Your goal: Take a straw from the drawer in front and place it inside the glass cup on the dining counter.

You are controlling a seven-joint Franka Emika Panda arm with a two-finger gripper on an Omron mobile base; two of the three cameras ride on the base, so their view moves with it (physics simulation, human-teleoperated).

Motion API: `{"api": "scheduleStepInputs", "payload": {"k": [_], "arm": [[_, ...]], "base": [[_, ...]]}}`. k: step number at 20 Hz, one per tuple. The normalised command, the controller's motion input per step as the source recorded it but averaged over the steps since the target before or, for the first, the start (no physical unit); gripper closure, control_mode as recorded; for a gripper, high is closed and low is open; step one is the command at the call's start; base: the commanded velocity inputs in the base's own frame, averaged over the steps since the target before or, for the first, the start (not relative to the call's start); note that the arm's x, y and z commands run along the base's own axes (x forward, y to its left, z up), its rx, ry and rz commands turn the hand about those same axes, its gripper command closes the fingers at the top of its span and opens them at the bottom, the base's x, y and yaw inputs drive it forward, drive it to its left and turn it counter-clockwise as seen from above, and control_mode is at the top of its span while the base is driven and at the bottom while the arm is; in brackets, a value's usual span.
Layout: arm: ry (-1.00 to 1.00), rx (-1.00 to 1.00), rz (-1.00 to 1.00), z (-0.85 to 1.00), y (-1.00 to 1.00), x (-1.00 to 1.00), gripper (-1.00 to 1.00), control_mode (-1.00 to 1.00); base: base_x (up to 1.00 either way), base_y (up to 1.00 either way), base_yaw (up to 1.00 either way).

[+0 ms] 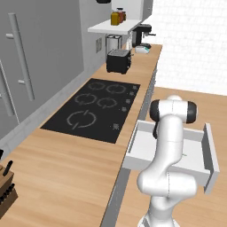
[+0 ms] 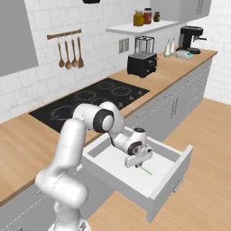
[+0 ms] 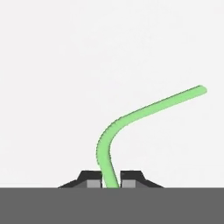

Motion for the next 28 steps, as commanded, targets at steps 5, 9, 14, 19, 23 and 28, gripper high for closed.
{"api": "scheduleStepInputs", "payload": {"k": [5,9,14,19,23,28], "arm": [[-0.13,0.00,0.00,0.10,0.00,-0.15,1.00,-1.00],[-0.12,0.00,0.00,0.58,0.00,-0.37,1.00,-1.00],[-0.17,-0.02,0.00,0.94,0.00,-0.40,1.00,-1.00],[-0.15,-0.03,0.00,1.00,0.00,-0.36,1.00,-1.00],[-0.11,0.00,0.00,1.00,0.00,-0.37,1.00,-1.00],[-0.07,0.00,0.00,1.00,0.00,-0.40,1.00,-1.00]], "base": [[0.00,0.00,0.00],[0.00,0.00,0.00],[0.00,0.00,0.00],[0.00,0.00,0.00],[0.00,0.00,0.00],[0.00,0.00,0.00]]}}
